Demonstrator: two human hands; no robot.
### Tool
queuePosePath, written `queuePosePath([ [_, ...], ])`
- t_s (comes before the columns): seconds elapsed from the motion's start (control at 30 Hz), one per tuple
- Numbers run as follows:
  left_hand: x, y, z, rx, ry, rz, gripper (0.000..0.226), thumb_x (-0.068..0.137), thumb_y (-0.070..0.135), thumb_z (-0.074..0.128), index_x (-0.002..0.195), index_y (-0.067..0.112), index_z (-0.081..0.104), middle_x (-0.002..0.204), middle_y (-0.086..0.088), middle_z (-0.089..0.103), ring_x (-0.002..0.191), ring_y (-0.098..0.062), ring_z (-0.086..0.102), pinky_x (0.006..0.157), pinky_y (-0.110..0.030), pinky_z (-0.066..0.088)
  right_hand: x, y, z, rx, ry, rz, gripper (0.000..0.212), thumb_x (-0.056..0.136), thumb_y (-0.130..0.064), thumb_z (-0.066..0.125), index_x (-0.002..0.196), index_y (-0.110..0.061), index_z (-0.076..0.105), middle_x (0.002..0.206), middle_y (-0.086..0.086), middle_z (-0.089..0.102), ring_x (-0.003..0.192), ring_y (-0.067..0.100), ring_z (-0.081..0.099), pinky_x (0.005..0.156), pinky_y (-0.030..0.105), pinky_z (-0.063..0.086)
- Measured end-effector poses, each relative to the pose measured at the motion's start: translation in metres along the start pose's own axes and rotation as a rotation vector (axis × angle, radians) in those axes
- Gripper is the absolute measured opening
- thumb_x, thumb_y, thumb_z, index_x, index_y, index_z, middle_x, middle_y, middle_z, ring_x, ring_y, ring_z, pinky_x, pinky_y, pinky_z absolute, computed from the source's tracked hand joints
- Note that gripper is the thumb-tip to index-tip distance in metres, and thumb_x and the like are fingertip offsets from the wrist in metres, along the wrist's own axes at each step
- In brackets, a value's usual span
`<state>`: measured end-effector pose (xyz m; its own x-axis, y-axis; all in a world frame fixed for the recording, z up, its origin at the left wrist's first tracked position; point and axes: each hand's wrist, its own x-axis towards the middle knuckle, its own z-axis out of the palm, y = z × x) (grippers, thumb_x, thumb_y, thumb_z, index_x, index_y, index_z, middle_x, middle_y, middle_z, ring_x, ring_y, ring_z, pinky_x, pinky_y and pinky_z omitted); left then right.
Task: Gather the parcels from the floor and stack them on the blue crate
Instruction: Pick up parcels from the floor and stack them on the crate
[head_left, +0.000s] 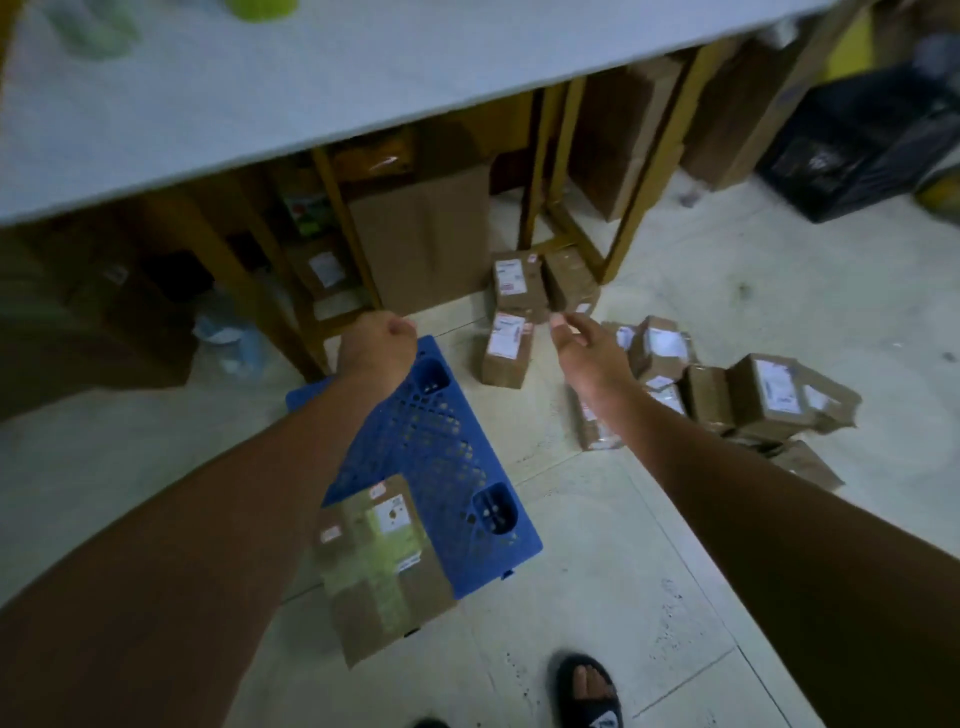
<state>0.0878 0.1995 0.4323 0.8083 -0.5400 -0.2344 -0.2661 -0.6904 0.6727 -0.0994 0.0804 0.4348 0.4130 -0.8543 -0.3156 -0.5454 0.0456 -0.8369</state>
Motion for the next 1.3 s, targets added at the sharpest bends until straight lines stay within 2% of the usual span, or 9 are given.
queuePosePath([
  [0.07, 0.001, 0.031, 0.023, 0.006, -0.051, 0.017, 0.029, 0.095, 0.024, 0.044, 0.093, 0.007, 0.068, 0.093, -0.016, 0.069, 0.09, -0.03, 0.066, 0.077, -0.04, 0.054, 0.004, 0.011, -0.033, 0.027, 0.032, 0.028, 0.038, 0.101, -0.043, 0.04, 0.128, -0.021, 0.057, 0.116, 0.0, 0.059, 0.112, 0.019, 0.054, 0.093, 0.031, 0.041],
  [0.2, -0.001, 0.087, 0.09, 0.017, -0.151, 0.087, 0.03, 0.097, 0.025, 0.044, 0.096, 0.009, 0.069, 0.097, -0.011, 0.07, 0.093, -0.025, 0.066, 0.073, -0.031, 0.053, 0.031, 0.056, -0.098, 0.055, 0.099, 0.124, 0.041, 0.1, -0.046, 0.038, 0.122, -0.018, 0.059, 0.116, 0.014, 0.064, 0.109, 0.033, 0.061, 0.097, 0.053, 0.048],
  [0.43, 0.017, 0.132, 0.214, 0.038, -0.187, 0.005, 0.037, 0.094, 0.026, 0.04, 0.106, 0.005, 0.068, 0.101, -0.016, 0.07, 0.09, -0.03, 0.068, 0.081, -0.042, 0.058, 0.1, 0.142, -0.161, 0.051, 0.016, 0.207, 0.036, 0.1, -0.043, 0.041, 0.109, -0.016, 0.064, 0.088, 0.001, 0.066, 0.082, 0.02, 0.064, 0.08, 0.038, 0.052],
  [0.57, 0.036, 0.144, 0.276, 0.034, -0.189, -0.078, 0.038, 0.094, 0.025, 0.04, 0.107, 0.002, 0.066, 0.106, -0.017, 0.068, 0.096, -0.031, 0.066, 0.085, -0.044, 0.057, 0.141, 0.178, -0.191, 0.01, -0.072, 0.212, 0.042, 0.099, -0.045, 0.044, 0.132, -0.022, 0.054, 0.113, -0.001, 0.061, 0.103, 0.018, 0.06, 0.087, 0.037, 0.051],
  [0.7, 0.052, 0.147, 0.322, 0.053, -0.209, -0.1, 0.038, 0.093, 0.028, 0.041, 0.103, 0.003, 0.067, 0.105, -0.019, 0.069, 0.1, -0.036, 0.065, 0.088, -0.047, 0.054, 0.187, 0.207, -0.202, -0.02, -0.083, 0.22, 0.038, 0.1, -0.038, 0.044, 0.131, -0.018, 0.055, 0.115, 0.005, 0.063, 0.085, 0.013, 0.056, 0.061, 0.023, 0.04],
  [0.87, 0.074, 0.127, 0.358, 0.163, -0.177, -0.082, 0.037, 0.096, 0.024, 0.039, 0.114, 0.005, 0.065, 0.115, -0.018, 0.064, 0.106, -0.036, 0.059, 0.086, -0.04, 0.05, 0.227, 0.238, -0.17, -0.033, -0.096, 0.265, 0.041, 0.098, -0.042, 0.045, 0.133, -0.022, 0.055, 0.131, 0.002, 0.06, 0.116, 0.024, 0.057, 0.097, 0.041, 0.049],
  [1.03, 0.116, 0.077, 0.385, 0.252, -0.062, -0.071, 0.037, 0.1, 0.022, 0.038, 0.123, 0.002, 0.058, 0.13, -0.019, 0.058, 0.116, -0.033, 0.055, 0.085, -0.03, 0.044, 0.268, 0.266, -0.098, -0.009, -0.185, 0.205, 0.045, 0.098, -0.044, 0.044, 0.136, -0.02, 0.053, 0.128, 0.006, 0.063, 0.104, 0.019, 0.062, 0.095, 0.038, 0.048],
  [1.17, 0.164, 0.012, 0.406, 0.244, 0.005, -0.086, 0.035, 0.097, 0.026, 0.042, 0.119, 0.002, 0.057, 0.12, -0.018, 0.062, 0.111, -0.034, 0.058, 0.09, -0.039, 0.046, 0.312, 0.295, -0.024, 0.022, -0.211, 0.193, 0.055, 0.092, -0.056, 0.045, 0.136, -0.025, 0.053, 0.132, 0.004, 0.059, 0.126, 0.029, 0.053, 0.104, 0.05, 0.045],
  [1.3, 0.221, -0.055, 0.428, 0.209, 0.091, -0.11, 0.042, 0.098, 0.03, 0.047, 0.132, 0.006, 0.047, 0.137, -0.016, 0.053, 0.12, -0.031, 0.054, 0.09, -0.034, 0.046, 0.362, 0.322, 0.053, 0.067, -0.215, 0.165, 0.058, 0.087, -0.061, 0.048, 0.134, -0.027, 0.054, 0.143, 0.004, 0.052, 0.129, 0.029, 0.049, 0.105, 0.05, 0.044],
])
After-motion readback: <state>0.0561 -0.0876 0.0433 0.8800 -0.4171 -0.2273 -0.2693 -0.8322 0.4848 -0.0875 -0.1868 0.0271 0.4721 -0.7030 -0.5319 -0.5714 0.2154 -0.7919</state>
